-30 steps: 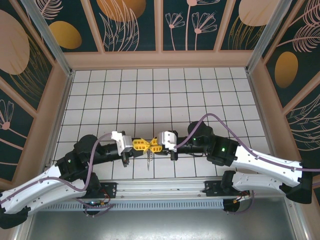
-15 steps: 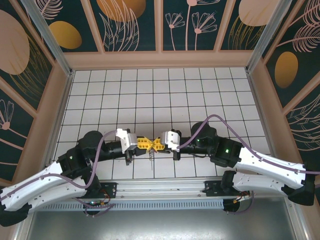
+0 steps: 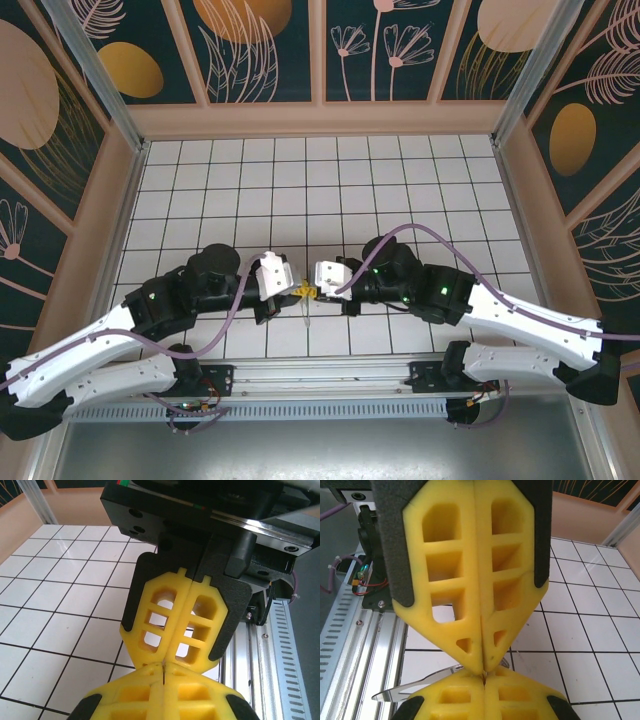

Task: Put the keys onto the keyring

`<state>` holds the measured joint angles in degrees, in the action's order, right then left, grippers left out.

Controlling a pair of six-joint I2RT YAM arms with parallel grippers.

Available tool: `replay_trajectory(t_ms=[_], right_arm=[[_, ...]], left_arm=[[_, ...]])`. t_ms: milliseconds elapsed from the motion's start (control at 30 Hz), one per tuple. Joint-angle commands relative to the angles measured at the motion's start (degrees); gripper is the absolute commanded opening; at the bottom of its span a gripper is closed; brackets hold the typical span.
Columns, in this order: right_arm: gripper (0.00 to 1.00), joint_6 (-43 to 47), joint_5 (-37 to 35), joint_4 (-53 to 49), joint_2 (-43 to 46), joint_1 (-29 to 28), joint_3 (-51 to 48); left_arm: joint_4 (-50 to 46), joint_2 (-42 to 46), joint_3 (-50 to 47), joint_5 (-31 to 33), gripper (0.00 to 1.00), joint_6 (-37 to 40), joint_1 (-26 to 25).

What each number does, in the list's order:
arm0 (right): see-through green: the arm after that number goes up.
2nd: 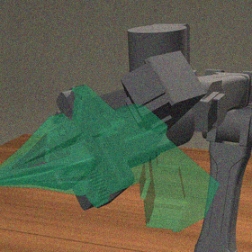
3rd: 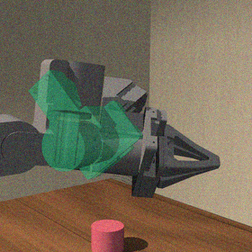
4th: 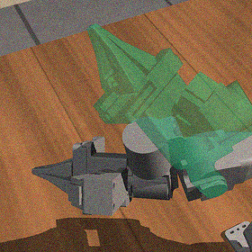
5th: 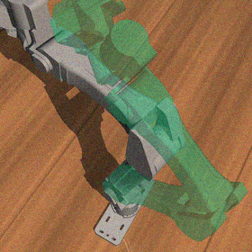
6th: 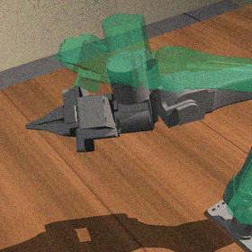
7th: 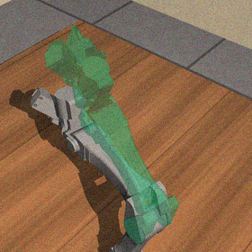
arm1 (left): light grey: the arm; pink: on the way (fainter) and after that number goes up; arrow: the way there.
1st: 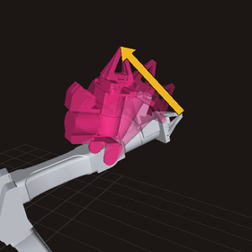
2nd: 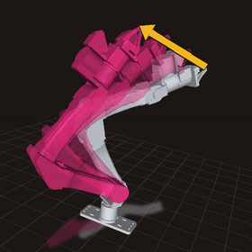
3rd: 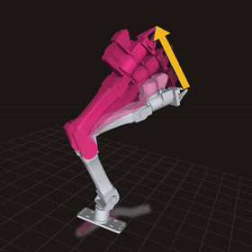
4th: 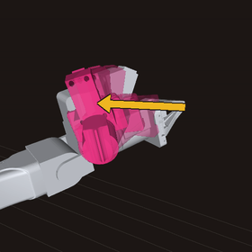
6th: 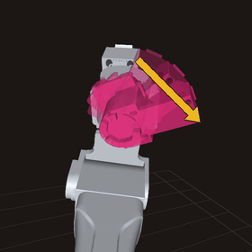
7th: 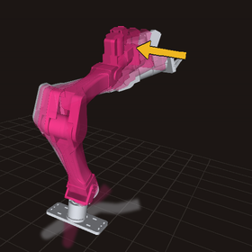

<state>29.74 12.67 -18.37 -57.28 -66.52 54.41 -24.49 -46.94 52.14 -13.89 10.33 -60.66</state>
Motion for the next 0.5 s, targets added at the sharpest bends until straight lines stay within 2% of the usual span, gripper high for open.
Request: replay_trajectory(t_ms=[0,100,333,467], right_arm=[[0.0,-0.01,0.4,4.25,2.59,-0.16,1.83],[0.0,-1.18,0.77,5.78,3.81,-0.1,0.29],[0.16,-5.11,1.77,11.28,4.71,-0.17,-4.71],[0.19,-6.07,2.26,13.98,5.31,-0.15,-6.45]], left_arm=[[-0.05,0.36,-0.81,-0.71,0.0,-0.07,-0.02],[3.85,2.52,-2.18,-0.29,0.0,-1.59,-0.07],[19.55,10.26,-7.94,-0.08,0.0,-6.34,-0.01],[26.31,13.7,-11.97,-0.99,0.0,-7.77,-0.02]])
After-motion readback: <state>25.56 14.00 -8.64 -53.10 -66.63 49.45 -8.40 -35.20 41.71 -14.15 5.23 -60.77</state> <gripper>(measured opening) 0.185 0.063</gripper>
